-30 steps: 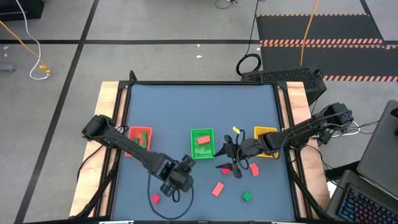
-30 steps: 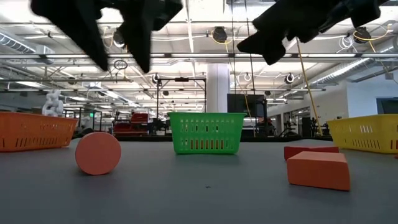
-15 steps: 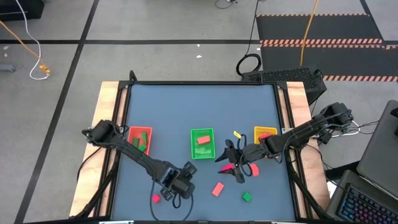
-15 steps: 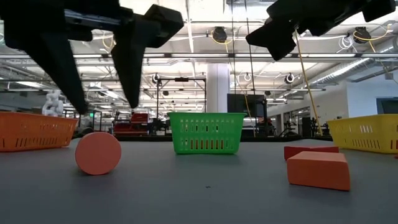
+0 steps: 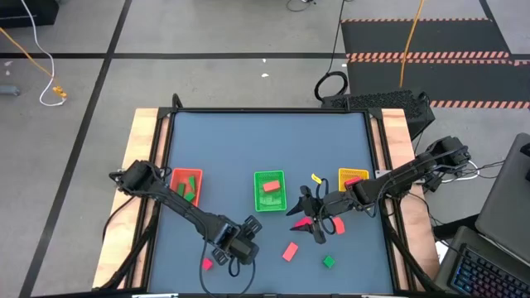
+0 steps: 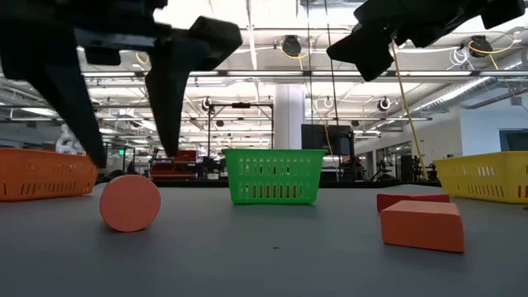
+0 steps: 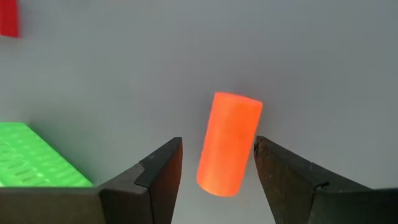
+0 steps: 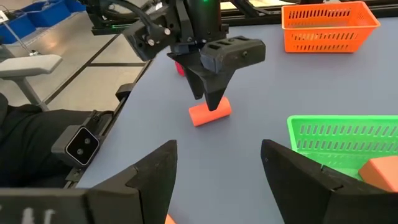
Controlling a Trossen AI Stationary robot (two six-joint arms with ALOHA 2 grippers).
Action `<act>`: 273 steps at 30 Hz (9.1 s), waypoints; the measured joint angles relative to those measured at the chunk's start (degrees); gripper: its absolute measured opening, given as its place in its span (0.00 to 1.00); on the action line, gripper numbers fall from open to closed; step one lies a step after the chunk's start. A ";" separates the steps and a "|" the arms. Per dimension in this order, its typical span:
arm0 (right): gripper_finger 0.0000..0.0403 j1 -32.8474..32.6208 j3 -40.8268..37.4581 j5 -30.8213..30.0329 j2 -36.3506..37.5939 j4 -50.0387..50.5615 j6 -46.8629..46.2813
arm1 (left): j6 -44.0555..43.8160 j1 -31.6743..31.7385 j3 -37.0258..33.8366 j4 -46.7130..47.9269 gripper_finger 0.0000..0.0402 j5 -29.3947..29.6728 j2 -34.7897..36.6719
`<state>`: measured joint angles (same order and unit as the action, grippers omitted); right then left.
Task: Sort & place blocks by color
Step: Put the orange block into the green bin, then put the red block into the yellow bin
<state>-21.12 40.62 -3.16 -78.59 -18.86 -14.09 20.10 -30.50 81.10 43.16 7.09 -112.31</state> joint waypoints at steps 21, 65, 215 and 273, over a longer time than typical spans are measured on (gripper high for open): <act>0.56 0.00 -0.02 0.02 0.00 0.35 0.20 | -0.29 0.33 -5.56 -7.18 0.38 -2.51 -1.83; 0.56 -1.49 0.00 0.28 0.00 0.32 0.43 | -9.59 18.47 7.23 -0.46 0.63 8.15 -0.04; 0.77 9.26 34.75 -14.86 -23.97 41.86 14.73 | -23.19 9.73 -38.90 -58.27 0.44 14.58 47.43; 0.12 -1.43 8.15 -2.16 -13.24 33.46 -1.33 | -20.37 8.68 -38.91 -55.93 0.44 14.53 47.43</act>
<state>-22.56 48.77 -5.32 -91.82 14.60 -15.42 -0.27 -21.82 42.19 -12.77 21.62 -64.88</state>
